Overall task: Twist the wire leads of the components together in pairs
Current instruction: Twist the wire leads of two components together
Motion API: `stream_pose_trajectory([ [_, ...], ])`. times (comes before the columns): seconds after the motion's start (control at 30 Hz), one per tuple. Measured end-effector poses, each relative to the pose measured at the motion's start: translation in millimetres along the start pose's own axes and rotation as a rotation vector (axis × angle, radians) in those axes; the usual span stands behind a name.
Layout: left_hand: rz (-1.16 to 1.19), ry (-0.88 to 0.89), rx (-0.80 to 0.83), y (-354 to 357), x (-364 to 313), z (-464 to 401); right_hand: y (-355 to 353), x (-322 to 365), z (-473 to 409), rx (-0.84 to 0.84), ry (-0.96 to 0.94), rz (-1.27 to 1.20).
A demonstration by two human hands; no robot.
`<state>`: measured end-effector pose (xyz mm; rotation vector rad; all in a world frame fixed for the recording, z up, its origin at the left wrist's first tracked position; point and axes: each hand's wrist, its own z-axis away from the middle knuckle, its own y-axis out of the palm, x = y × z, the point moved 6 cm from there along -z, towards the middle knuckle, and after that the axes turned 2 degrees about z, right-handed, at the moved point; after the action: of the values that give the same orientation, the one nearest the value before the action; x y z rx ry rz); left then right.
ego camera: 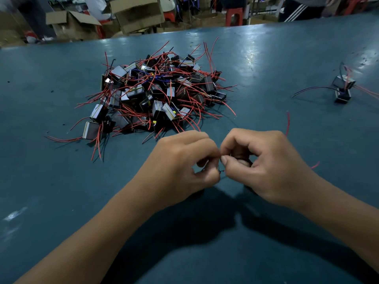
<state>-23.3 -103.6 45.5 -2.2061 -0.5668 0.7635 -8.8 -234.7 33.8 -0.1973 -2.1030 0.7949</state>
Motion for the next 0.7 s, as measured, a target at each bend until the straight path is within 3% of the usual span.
stream_pose_trajectory([
  [0.07, -0.206, 0.149, -0.019, 2.7, -6.7, 0.6, 3.8, -11.5, -1.0, 0.034, 0.129, -0.193],
  [0.13, -0.187, 0.131, -0.011, 2.2, -5.7, 0.8, 4.0, -15.8, -0.2, 0.024, 0.168, -0.246],
  [0.2, 0.124, -0.096, 0.005, -0.1, 5.7, 1.1, 0.7, -8.7, 0.6, -0.017, 0.076, -0.118],
  [0.3, 0.752, -0.589, 0.034, 10.7, 29.7, 8.0, -3.3, 8.3, 3.1, -0.068, -0.166, 0.209],
  [0.33, 0.853, -0.687, 0.062, 15.1, 32.5, 10.6, -3.6, 12.5, 3.8, -0.081, -0.246, 0.305],
  [0.5, 1.005, -0.796, 0.267, 27.4, 30.3, 17.9, -3.1, 21.7, 6.1, -0.189, -0.495, 0.514],
  [0.7, 1.093, -0.846, 0.386, 33.4, 27.3, 20.4, -1.8, 27.0, 8.0, -0.187, -0.592, 0.568],
])
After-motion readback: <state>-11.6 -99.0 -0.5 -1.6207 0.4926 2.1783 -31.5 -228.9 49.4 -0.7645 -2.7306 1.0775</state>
